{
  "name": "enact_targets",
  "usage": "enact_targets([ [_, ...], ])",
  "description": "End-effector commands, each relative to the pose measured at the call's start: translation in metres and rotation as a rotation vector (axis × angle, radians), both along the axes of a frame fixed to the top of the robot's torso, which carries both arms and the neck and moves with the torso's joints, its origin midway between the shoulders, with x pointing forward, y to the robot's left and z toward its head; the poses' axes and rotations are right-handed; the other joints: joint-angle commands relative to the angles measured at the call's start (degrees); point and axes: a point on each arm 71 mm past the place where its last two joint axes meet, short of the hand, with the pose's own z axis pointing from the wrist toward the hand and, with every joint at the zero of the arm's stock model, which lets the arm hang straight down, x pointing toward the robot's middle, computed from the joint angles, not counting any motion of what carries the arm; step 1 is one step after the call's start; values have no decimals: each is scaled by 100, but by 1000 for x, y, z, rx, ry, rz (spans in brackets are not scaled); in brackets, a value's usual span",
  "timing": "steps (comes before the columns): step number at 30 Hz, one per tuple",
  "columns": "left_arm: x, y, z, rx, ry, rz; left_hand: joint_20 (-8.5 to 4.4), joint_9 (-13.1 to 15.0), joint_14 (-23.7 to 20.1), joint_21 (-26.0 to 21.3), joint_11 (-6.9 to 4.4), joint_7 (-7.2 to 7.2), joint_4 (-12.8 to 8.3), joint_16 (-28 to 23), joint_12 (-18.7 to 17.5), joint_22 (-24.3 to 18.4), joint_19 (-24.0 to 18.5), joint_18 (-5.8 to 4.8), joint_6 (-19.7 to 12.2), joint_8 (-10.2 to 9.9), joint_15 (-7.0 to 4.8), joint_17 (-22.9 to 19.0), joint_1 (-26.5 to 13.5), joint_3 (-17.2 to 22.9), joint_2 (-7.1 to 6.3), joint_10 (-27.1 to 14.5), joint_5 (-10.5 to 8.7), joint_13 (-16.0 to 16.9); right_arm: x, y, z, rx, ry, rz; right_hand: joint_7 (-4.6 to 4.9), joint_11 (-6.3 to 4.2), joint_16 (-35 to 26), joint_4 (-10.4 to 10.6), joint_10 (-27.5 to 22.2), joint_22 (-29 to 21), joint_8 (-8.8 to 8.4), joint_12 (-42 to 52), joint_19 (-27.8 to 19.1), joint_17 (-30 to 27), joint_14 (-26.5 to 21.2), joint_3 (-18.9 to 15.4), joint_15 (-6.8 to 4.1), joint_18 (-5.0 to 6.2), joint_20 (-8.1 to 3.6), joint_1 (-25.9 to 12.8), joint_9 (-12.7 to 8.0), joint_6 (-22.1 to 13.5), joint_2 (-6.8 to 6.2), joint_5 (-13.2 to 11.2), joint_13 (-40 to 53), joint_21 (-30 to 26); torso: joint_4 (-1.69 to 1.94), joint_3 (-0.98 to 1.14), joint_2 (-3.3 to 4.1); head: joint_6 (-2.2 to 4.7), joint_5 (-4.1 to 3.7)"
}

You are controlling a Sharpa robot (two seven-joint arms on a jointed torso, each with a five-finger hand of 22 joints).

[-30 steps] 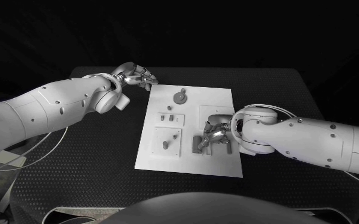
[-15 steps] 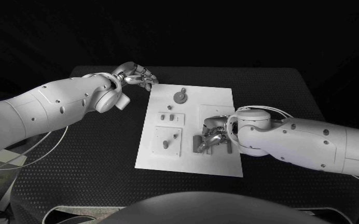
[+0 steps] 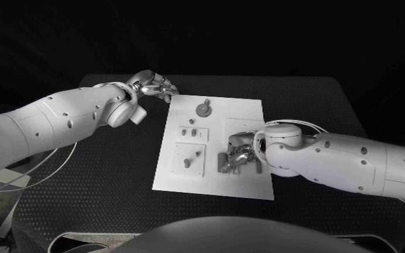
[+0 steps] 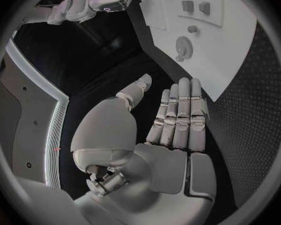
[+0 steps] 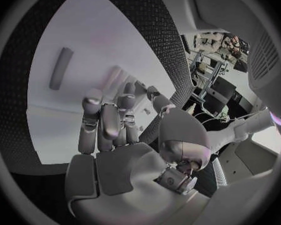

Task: Assemble the parts on the task board

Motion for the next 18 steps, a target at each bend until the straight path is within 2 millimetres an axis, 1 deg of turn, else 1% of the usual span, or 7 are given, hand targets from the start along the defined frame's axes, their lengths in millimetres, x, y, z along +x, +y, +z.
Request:
enact_targets([
  [1,0,-3,0,-9,3,-16,11,-6,39,3,10,-7,33,-26,35,-9,-29,-7,-50,19,-15,10,-33,-9,14,-49,33,9,-2,-3,-7,-52,-6,11,-10,-5,18,19,40,90,11,32,27,2,29,5,4,76,-16,-17,7,43,7,19,-6,25,2,4,-2,0,-9],
  [5,0,-2,0,-8,4,-15,11,-6,40,3,10,-7,34,-28,37,-9,-29,-7,-50,19,-15,12,-34,-10,15,-50,33,9,2,-7,-7,-47,-42,-8,-10,-4,20,21,46,90,2,27,32,3,28,10,1,76,-20,-22,13,46,50,19,-7,28,2,7,-1,0,2],
  [7,0,-2,0,-8,4,-15,11,-6,40,3,10,-7,34,-29,37,-9,-30,-7,-50,19,-15,13,-34,-10,14,-51,33,10,3,-7,-6,-42,-52,-15,-10,-4,17,20,46,90,-1,26,33,-4,23,10,0,76,-21,-22,15,46,58,19,-7,28,-1,3,-3,0,-8],
  [9,0,-2,0,-8,4,-16,11,-6,40,3,10,-7,35,-30,38,-9,-30,-7,-50,19,-15,13,-34,-10,15,-52,33,10,4,-8,-6,-36,-61,-20,-9,-4,17,18,47,90,-4,24,33,-6,22,11,-1,76,-22,-21,16,45,68,19,-7,29,-1,1,-2,0,1],
  [13,0,-3,0,-9,4,-17,11,-7,41,3,10,-7,36,-33,41,-9,-30,-7,-50,20,-14,17,-35,-11,16,-53,33,11,5,-9,-6,-33,-77,-29,-9,-4,17,18,47,90,-4,24,33,-6,22,11,-1,76,-22,-21,16,45,68,19,-7,29,0,3,-2,0,1],
  [18,-1,-1,0,-8,4,-14,11,-7,42,3,10,-7,37,-36,43,-9,-30,-7,-50,20,-14,19,-36,-12,18,-55,33,12,5,-10,-6,-34,-74,-28,-9,-4,17,18,47,90,-4,24,33,-6,22,11,-1,76,-22,-21,16,45,68,19,-7,29,2,1,-2,0,-2],
])
